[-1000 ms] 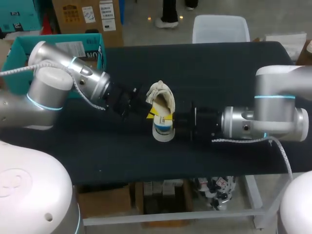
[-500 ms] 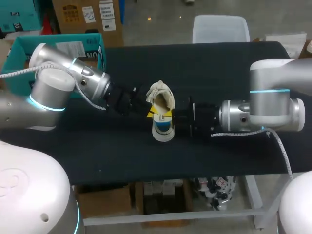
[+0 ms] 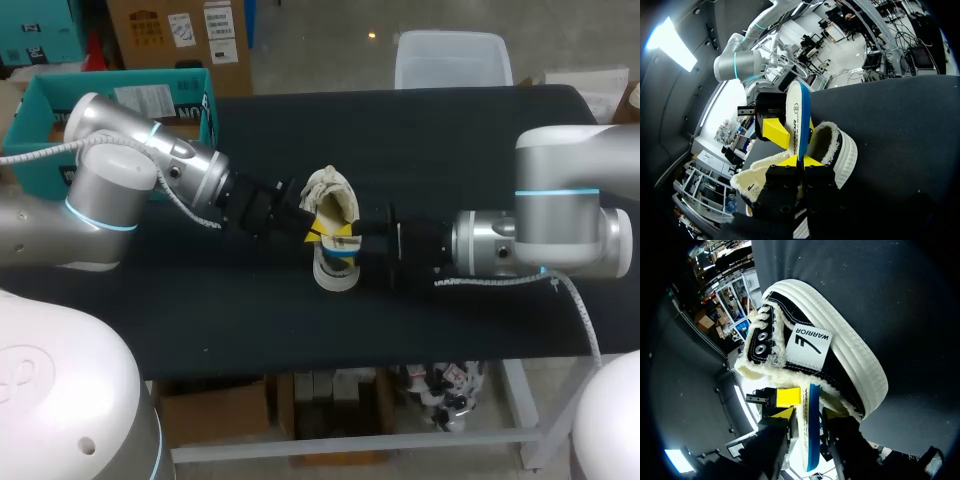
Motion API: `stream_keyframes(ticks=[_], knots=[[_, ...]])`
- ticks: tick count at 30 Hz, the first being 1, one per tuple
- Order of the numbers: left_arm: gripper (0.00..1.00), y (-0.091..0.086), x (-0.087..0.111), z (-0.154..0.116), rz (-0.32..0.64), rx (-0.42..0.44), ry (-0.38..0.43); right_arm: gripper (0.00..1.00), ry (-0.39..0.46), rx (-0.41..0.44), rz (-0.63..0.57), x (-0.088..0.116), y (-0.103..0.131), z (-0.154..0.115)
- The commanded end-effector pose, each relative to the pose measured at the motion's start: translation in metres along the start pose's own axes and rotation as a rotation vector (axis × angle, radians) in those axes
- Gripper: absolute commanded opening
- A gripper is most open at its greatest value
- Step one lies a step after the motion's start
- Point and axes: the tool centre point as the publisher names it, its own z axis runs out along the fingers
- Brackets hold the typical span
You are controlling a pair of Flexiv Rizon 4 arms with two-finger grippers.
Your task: Open the shoe tongue, take the insole out of the shoe, put the insole back into the shoe, and pack the shoe into the shoebox
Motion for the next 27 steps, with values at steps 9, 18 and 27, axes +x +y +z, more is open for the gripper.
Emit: stream_keyframes(ticks=[9,18,27], knots=[[0.0,-0.005,0.001,-0.001,0.0,-0.013,-0.012,0.0,0.014,-0.019,-0.004,-0.006,-0.015,-0.017],[0.41,-0.024,-0.001,0.002,0.028,0.019,0.005,0.0,0.011,-0.009,-0.001,-0.006,-0.011,-0.013],[0.0,-0.019,-0.001,0.01,0.029,0.019,0.003,0.0,0.0,-0.01,0.001,-0.004,-0.007,-0.01]])
